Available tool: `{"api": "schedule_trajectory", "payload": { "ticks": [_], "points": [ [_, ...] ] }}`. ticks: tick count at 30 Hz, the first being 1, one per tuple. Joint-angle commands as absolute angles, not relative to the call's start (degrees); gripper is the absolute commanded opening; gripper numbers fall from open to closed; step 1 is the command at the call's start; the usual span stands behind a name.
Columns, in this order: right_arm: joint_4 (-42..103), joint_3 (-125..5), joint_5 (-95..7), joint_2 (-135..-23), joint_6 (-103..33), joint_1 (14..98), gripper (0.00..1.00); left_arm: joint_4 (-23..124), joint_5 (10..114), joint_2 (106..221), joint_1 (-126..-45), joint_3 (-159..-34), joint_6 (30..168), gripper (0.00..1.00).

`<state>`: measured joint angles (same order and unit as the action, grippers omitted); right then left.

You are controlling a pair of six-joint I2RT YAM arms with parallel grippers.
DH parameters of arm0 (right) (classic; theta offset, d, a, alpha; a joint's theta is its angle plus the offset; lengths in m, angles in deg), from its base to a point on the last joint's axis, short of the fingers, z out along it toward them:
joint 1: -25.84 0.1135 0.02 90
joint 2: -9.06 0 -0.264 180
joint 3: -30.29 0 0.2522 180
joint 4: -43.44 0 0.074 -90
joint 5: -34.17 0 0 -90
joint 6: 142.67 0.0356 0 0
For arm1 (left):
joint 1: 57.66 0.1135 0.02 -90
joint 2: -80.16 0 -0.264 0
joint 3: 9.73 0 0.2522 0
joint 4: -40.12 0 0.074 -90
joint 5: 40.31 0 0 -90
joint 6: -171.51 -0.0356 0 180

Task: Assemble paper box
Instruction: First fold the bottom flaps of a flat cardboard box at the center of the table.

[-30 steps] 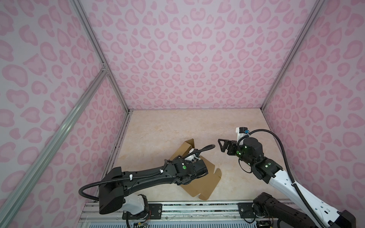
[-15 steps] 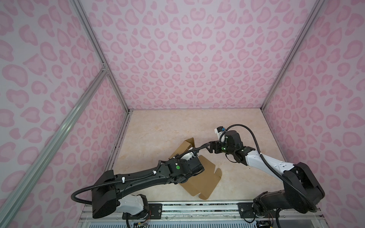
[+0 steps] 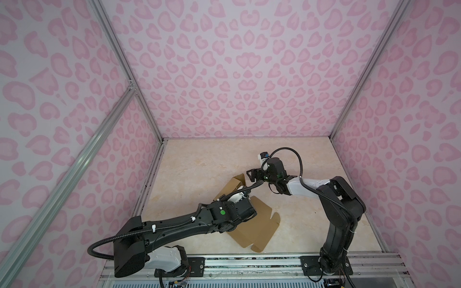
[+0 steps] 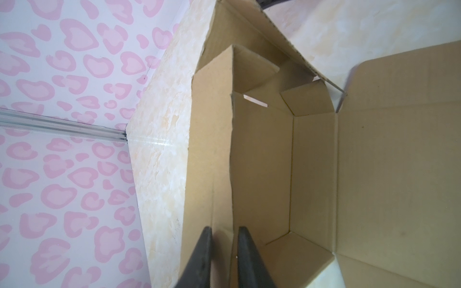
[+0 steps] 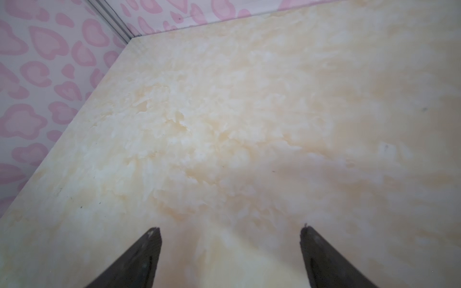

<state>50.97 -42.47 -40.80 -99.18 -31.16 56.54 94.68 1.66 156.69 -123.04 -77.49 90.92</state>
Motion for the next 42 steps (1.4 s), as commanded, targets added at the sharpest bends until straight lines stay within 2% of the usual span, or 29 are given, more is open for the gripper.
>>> {"api": "schedule_trajectory", "payload": {
  "ticks": [1,11,20,36,42],
  "points": [
    [55.66,-43.16,-40.04,-102.05,-28.39,55.78,0.89,94.21,3.48,156.15,-123.05,-77.00,90.84,0.22],
    [67.55,-37.48,-29.83,-104.14,-23.88,55.06,0.87,93.43,3.20,155.31,-123.04,-76.48,90.69,0.22],
    [75.45,-30.02,-26.11,-102.59,-22.25,55.32,0.84,93.30,2.78,155.56,-123.05,-76.49,90.58,0.22],
    [84.45,-20.57,-24.95,-98.43,-20.57,56.56,0.82,93.57,2.49,155.83,-123.05,-76.49,90.91,0.22],
    [82.14,-18.79,-25.83,-96.06,-24.23,59.03,0.82,93.61,2.49,156.24,-123.05,-76.76,90.78,0.22]
  ]
}}
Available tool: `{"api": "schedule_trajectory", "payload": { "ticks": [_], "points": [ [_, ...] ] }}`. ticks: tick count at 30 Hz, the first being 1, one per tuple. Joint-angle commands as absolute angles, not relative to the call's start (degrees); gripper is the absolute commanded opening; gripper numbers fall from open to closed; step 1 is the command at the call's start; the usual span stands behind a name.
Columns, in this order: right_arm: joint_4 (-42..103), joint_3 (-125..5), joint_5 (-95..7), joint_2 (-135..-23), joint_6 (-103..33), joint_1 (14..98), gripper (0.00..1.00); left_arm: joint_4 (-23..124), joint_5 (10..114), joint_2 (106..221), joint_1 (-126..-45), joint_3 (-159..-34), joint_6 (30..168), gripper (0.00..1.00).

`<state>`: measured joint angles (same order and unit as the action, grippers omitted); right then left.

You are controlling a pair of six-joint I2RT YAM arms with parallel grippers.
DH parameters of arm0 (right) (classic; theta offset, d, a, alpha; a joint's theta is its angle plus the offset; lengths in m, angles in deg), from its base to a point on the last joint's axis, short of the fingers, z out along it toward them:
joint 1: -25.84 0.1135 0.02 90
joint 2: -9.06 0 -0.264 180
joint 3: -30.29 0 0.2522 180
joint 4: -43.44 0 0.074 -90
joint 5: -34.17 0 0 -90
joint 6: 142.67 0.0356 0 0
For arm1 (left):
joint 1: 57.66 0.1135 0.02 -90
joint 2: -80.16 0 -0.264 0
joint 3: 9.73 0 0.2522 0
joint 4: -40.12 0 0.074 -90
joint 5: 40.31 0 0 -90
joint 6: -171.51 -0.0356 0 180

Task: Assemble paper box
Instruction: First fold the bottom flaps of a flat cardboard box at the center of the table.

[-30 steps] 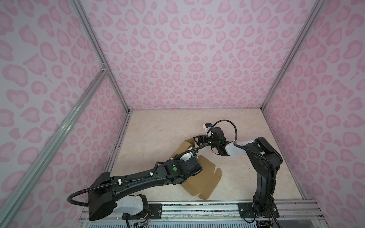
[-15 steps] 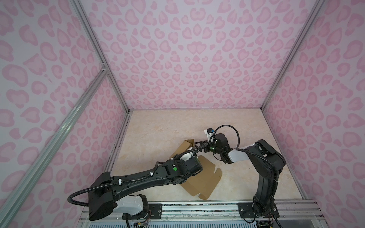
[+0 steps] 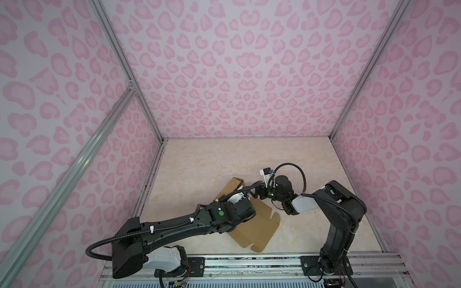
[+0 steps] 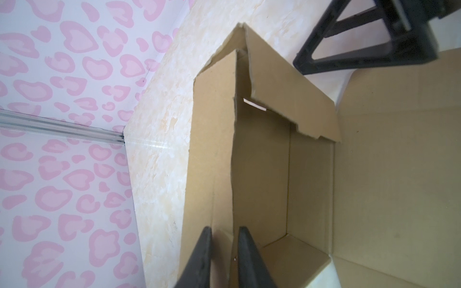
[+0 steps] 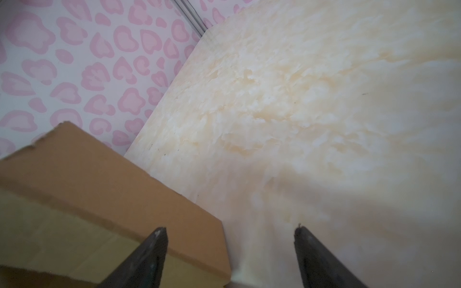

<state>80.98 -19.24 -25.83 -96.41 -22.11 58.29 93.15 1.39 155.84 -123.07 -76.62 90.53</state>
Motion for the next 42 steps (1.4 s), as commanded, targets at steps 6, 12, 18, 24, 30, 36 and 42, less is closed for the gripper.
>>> {"api": "schedule_trajectory", "payload": {
  "ticks": [6,12,18,24,30,36,42],
  "points": [
    [82.44,-16.67,-26.96,-95.02,-25.47,59.71,0.82,93.69,2.67,156.10,-123.05,-76.66,90.83,0.22],
    [80.05,-17.00,-28.06,-94.17,-28.80,61.48,0.81,93.61,2.91,156.27,-122.97,-76.84,90.61,0.22],
    [76.36,-19.46,-29.20,-93.02,-32.79,63.56,0.77,93.61,3.11,156.41,-123.05,-76.85,90.61,0.21],
    [72.25,-22.30,-30.31,-93.03,-37.97,65.30,0.65,93.43,3.38,156.10,-123.05,-76.77,90.48,0.21],
    [74.02,-22.82,-29.99,-93.85,-39.92,65.55,0.58,93.33,3.86,156.35,-123.05,-76.76,90.30,0.20],
    [76.02,-23.71,-28.63,-94.97,-41.77,66.01,0.49,93.26,4.07,156.65,-123.10,-76.82,90.20,0.20],
    [77.17,-23.91,-26.49,-95.51,-42.74,66.04,0.46,93.02,4.16,156.52,-123.13,-76.65,89.97,0.20]
  ]
}}
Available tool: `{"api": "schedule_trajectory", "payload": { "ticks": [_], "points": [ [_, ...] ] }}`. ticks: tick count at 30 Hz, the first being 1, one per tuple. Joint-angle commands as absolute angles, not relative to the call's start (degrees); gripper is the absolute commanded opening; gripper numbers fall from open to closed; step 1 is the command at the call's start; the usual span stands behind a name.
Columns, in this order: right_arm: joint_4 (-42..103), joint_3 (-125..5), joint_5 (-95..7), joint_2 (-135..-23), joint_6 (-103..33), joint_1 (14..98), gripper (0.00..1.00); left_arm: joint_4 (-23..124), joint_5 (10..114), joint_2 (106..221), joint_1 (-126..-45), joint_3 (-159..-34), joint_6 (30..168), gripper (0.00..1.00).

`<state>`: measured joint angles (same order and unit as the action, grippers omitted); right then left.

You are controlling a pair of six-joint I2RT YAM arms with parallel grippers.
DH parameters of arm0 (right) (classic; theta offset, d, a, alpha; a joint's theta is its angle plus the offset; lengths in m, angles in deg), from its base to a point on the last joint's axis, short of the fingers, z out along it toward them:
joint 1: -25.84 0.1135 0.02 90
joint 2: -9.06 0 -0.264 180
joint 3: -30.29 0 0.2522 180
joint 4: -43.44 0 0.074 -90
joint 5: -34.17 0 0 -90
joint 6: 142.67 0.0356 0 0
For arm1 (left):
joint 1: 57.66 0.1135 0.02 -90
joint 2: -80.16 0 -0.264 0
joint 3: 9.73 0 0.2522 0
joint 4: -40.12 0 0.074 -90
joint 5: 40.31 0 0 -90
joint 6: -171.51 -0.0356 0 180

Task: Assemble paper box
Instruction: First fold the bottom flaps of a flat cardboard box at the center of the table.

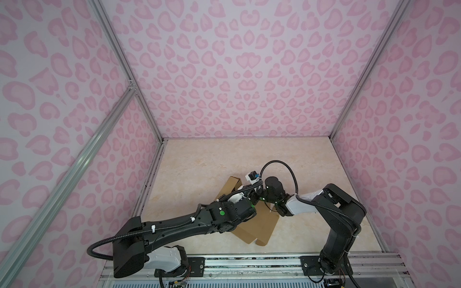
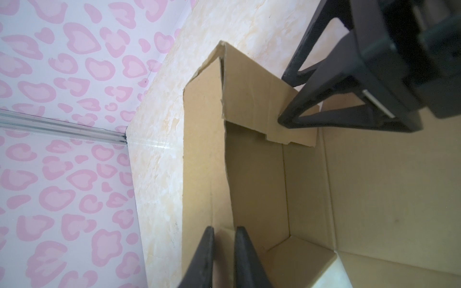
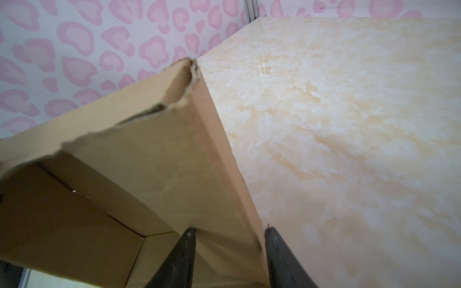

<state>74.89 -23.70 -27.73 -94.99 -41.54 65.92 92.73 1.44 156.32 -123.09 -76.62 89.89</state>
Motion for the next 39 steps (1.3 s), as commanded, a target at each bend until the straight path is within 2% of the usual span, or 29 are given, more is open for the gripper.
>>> {"api": "schedule_trajectory", "payload": {
  "ticks": [1,10,15,17,21,24,29,36,39],
  "points": [
    [77.39,-23.87,-25.99,-95.60,-42.86,66.01,0.43,92.91,4.16,156.54,-123.14,-76.67,90.02,0.19],
    [77.89,-24.15,-25.72,-96.31,-44.22,67.39,0.33,92.94,4.34,156.77,-123.09,-76.76,89.86,0.19],
    [77.84,-24.22,-30.51,-96.41,-46.05,69.00,0.29,92.95,4.47,156.90,-123.13,-76.74,89.91,0.19],
    [79.03,-24.07,-31.96,-96.49,-45.91,69.10,0.31,92.98,4.42,156.77,-123.14,-76.76,89.86,0.19],
    [80.60,-24.49,-31.62,-97.30,-45.82,69.09,0.45,92.80,4.60,156.46,-123.14,-76.65,89.86,0.19],
    [83.13,-24.61,-30.98,-98.60,-45.56,69.08,0.49,92.81,4.60,156.26,-123.14,-76.57,89.85,0.19],
    [85.39,-25.27,-30.78,-100.81,-45.69,69.08,0.49,92.59,4.77,156.02,-123.14,-76.49,89.73,0.19],
    [87.15,-25.98,-30.52,-101.62,-45.63,69.60,0.41,92.12,5.38,155.05,-123.14,-76.18,89.44,0.19],
    [86.95,-26.12,-30.95,-101.64,-46.06,69.79,0.40,91.86,5.93,154.11,-123.14,-76.31,89.46,0.24]
  ]
}}
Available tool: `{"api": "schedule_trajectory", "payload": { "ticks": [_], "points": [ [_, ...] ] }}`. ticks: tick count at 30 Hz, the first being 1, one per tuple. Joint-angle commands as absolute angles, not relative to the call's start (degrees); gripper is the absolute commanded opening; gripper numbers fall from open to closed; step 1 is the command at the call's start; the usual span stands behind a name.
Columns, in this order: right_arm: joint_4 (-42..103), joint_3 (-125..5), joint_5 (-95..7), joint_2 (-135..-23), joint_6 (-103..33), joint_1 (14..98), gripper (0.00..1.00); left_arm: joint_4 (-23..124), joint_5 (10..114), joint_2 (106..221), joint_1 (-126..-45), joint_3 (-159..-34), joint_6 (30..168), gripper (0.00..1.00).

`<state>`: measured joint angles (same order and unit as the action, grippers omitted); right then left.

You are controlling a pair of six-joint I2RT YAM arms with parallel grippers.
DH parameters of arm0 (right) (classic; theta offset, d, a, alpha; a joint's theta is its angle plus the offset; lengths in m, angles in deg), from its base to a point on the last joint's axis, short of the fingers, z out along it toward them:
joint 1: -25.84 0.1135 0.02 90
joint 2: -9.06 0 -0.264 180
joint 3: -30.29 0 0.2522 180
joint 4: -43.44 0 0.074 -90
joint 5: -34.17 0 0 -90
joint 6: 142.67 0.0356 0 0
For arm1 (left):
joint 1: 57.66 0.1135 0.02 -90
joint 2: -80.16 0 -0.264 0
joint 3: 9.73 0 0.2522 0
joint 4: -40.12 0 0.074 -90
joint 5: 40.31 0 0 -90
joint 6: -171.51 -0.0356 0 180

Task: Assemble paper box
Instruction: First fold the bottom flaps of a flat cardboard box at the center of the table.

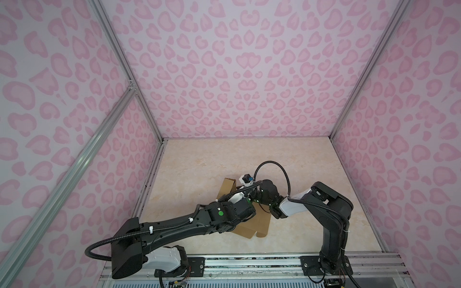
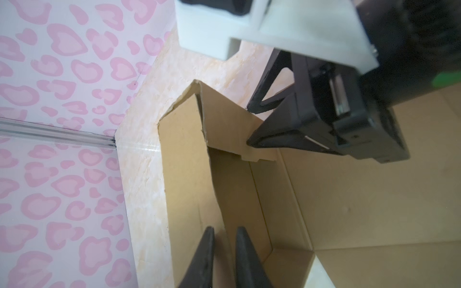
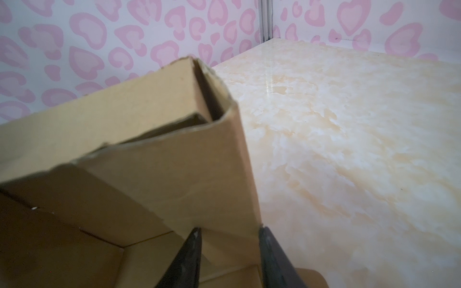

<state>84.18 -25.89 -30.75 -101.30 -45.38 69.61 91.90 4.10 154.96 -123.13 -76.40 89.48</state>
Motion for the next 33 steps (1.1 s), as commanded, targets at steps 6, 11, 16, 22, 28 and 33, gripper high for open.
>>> {"api": "schedule_trajectory", "payload": {
  "ticks": [6,11,16,22,28,33],
  "points": [
    [85.91,-26.58,-31.81,-102.25,-46.87,69.74,0.41,90.47,8.17,149.65,-122.96,-77.82,88.12,0.47],
    [85.90,-27.13,-32.26,-102.74,-46.77,69.52,0.40,89.00,12.55,144.19,-119.53,-80.33,87.69,0.55],
    [86.01,-27.59,-32.27,-102.82,-46.55,69.34,0.39,87.30,22.85,139.59,-105.71,-82.76,89.84,0.62],
    [87.02,-27.90,-32.10,-103.68,-45.60,68.73,0.39,86.53,30.48,144.40,-89.81,-86.35,96.35,0.67],
    [86.24,-28.53,-32.25,-103.61,-46.19,68.56,0.39,86.34,43.23,152.64,-76.15,-89.49,103.57,0.67],
    [86.36,-28.84,-31.68,-104.39,-46.26,68.43,0.38,85.40,49.82,161.83,-73.26,-92.35,103.98,0.68]
  ]
}}
